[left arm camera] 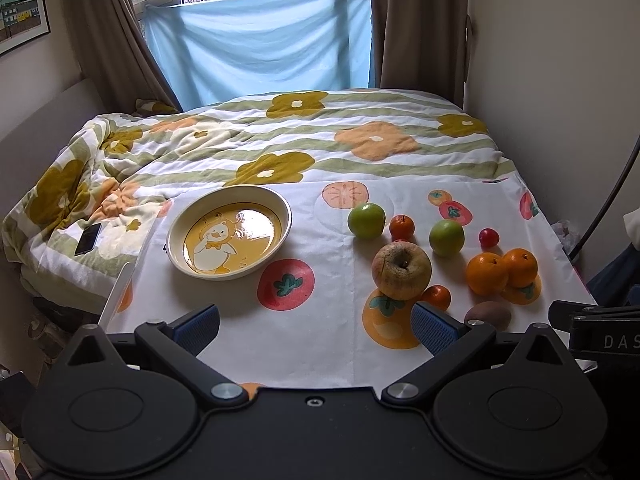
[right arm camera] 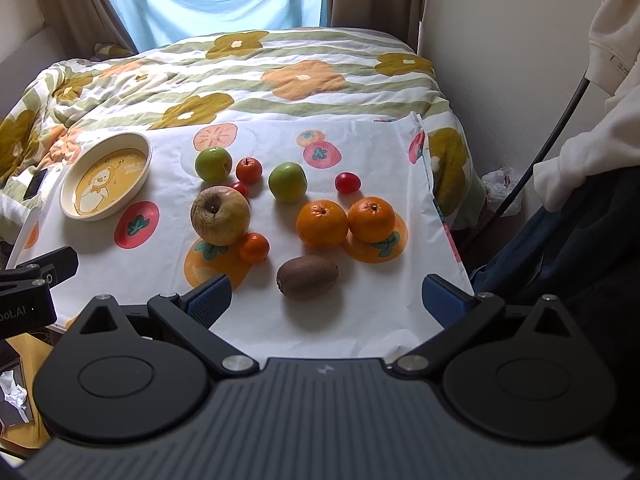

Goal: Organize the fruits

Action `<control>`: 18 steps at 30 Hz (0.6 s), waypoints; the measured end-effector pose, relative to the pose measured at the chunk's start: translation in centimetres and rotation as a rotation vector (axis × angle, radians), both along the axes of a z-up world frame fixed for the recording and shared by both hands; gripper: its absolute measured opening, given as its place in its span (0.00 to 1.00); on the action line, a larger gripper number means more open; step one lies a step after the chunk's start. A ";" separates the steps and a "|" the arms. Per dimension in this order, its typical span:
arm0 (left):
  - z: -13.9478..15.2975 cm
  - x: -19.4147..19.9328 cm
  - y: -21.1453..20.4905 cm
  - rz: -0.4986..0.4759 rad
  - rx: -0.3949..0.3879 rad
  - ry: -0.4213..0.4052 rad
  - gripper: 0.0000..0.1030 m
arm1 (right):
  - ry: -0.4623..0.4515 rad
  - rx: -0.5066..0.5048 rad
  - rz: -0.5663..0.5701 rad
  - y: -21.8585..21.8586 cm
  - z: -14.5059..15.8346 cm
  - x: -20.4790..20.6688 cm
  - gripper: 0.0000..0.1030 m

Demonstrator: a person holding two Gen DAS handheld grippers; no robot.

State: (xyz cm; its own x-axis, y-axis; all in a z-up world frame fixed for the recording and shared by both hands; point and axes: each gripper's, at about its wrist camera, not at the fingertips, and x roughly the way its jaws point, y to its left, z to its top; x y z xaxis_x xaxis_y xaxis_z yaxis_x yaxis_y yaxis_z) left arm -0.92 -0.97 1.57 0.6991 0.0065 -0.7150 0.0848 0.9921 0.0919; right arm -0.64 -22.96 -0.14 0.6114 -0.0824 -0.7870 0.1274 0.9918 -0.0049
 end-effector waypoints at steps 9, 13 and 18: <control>0.3 -0.1 -0.1 -0.001 -0.001 -0.006 1.00 | -0.001 0.001 0.002 -0.1 0.0 0.0 1.00; 0.3 -0.1 -0.2 -0.001 -0.003 -0.005 1.00 | 0.000 0.001 0.001 -0.1 0.0 0.0 1.00; 0.3 -0.1 -0.1 -0.001 -0.003 -0.005 1.00 | 0.000 0.002 0.001 -0.1 0.0 0.0 1.00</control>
